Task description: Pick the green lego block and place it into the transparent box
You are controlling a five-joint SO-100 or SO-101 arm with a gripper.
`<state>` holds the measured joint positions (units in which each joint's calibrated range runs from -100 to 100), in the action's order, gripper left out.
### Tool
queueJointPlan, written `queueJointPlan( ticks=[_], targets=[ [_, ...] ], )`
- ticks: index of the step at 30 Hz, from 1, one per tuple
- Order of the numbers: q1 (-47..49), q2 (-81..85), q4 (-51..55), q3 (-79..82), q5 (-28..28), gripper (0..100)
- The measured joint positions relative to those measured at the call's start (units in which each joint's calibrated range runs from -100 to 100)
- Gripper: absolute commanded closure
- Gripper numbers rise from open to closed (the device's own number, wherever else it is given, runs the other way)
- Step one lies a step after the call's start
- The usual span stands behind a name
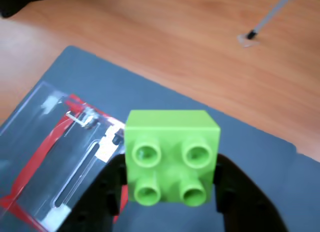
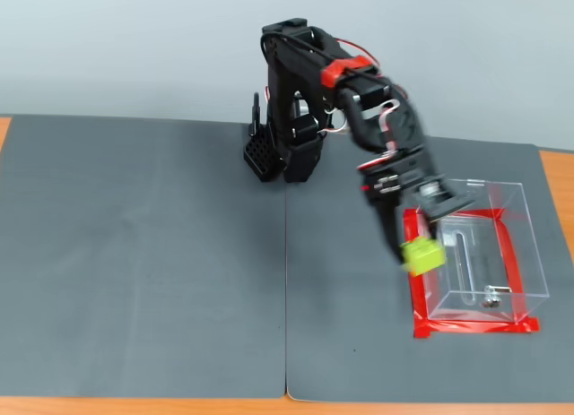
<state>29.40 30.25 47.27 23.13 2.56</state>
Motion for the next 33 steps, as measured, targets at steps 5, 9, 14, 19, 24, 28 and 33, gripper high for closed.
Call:
queueJointPlan(
  ticks=[5, 9, 14, 19, 24, 28, 33],
  targets=[
    [5.7, 0.0, 0.0, 0.0, 0.0, 94],
    [10.2, 0.0, 0.0, 0.0, 0.0, 94],
    [12.8, -0.6, 0.0, 0.0, 0.0, 94],
    [13.8, -5.2, 0.0, -3.4, 0.0, 94],
    [15.3, -11.6, 0.0, -9.6, 0.0, 94],
    [16.7, -16.7, 0.0, -13.4, 0.0, 94],
    [19.2, -20.2, 0.0, -13.7, 0.0, 94]
  ],
)
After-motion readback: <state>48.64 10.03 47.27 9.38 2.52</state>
